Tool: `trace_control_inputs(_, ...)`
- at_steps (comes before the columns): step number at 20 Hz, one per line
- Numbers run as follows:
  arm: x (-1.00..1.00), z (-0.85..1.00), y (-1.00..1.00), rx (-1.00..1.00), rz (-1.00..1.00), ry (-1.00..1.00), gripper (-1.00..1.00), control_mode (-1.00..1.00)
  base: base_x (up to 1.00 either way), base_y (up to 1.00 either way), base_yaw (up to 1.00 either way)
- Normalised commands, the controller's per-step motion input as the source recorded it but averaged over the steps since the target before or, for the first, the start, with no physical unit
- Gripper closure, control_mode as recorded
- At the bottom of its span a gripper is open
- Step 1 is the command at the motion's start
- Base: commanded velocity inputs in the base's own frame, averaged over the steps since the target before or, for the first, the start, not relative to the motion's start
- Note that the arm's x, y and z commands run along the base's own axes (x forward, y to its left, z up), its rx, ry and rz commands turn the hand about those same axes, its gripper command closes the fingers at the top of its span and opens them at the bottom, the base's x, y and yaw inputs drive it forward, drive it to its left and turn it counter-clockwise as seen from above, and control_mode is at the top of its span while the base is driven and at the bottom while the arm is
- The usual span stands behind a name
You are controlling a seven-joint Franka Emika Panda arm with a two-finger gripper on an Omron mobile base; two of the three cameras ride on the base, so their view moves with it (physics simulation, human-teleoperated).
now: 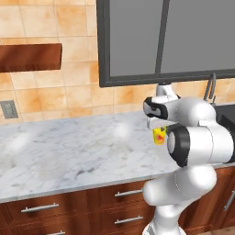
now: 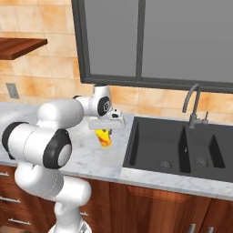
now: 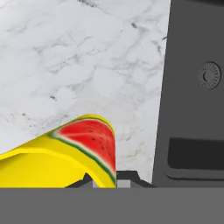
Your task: Pick the cup and bowl from the counter and place them on the counter next to the sink.
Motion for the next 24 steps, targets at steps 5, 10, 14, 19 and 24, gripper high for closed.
trace_control_inputs(5,0.19,-0.17,-0.31,0.0,-0.05,0.12,1.0,-1.0,0.0,0.0,0.0)
trace_control_inputs(10,0.09,-0.28,-0.03,0.05,-0.01,0.06,1.0,-1.0,0.0,0.0,0.0)
trace_control_inputs(14,0.01,-0.16,0.0,0.12,0.0,0.0,1.0,-1.0,0.0,0.0,0.0)
trace_control_inputs(19,0.0,-0.38,-0.02,0.04,0.0,0.0,1.0,-1.0,0.0,0.0,0.0)
trace_control_inputs(24,0.0,-0.46,0.0,0.0,0.0,-0.04,1.0,-1.0,0.0,0.0,0.0)
